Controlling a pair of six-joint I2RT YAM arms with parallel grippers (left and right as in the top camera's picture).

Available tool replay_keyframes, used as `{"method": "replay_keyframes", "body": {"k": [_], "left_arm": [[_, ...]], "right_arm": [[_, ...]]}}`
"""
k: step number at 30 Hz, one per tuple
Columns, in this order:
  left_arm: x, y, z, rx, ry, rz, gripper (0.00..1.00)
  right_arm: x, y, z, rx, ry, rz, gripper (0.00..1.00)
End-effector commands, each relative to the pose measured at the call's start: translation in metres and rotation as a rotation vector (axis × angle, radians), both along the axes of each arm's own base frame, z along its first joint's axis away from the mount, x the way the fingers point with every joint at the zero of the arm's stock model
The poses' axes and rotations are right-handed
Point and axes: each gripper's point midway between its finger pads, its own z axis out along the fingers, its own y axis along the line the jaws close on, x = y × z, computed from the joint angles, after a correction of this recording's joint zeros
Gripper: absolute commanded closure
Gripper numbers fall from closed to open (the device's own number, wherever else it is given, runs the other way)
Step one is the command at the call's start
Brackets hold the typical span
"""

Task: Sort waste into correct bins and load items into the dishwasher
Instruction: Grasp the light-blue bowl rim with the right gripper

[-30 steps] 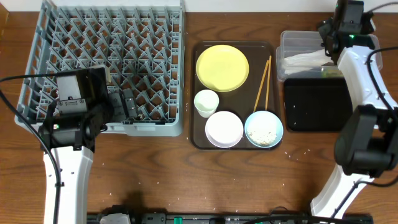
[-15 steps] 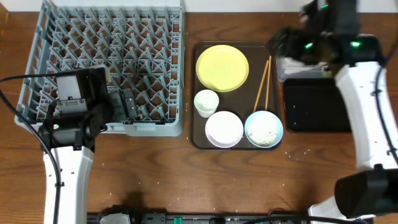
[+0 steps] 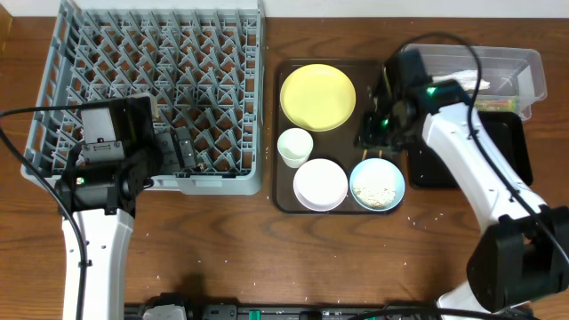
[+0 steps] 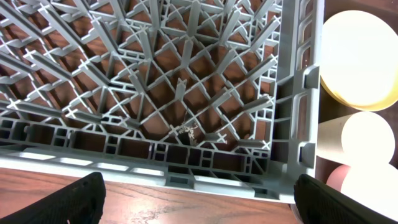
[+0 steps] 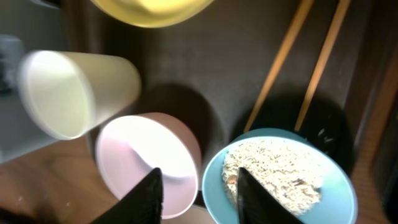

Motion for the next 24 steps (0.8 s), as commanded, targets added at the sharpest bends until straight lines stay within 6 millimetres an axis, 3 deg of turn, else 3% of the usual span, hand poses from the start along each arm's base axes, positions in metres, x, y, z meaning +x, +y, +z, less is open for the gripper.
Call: {"method": "replay_keyframes", "body": {"k": [1,6,13,24], "left_arm": [[0.002,-0.002,0.005,-0.005,-0.009,-0.01,0.02],[0.002,-0.002,0.005,-0.006,-0.009,-0.01,0.02],[0.002,-0.002,0.005,-0.006,-0.009,-0.01,0.02],[0.002,-0.002,0.005,-0.006,-0.009,-0.01,0.02]], "right_arm": [[-0.01,-0.001,-0.026,-0.041,0.04,-0.063,0.66],[-0.015,-0.004,-0.053,-0.124,0.02,-0.112,0.65],[-0.019,-0.003,-0.07,-0.166,-0.007,-0.115,0.62],[-0.022,0.0,-0.077,-0.179,-0.02,-0.097,0.64]]}}
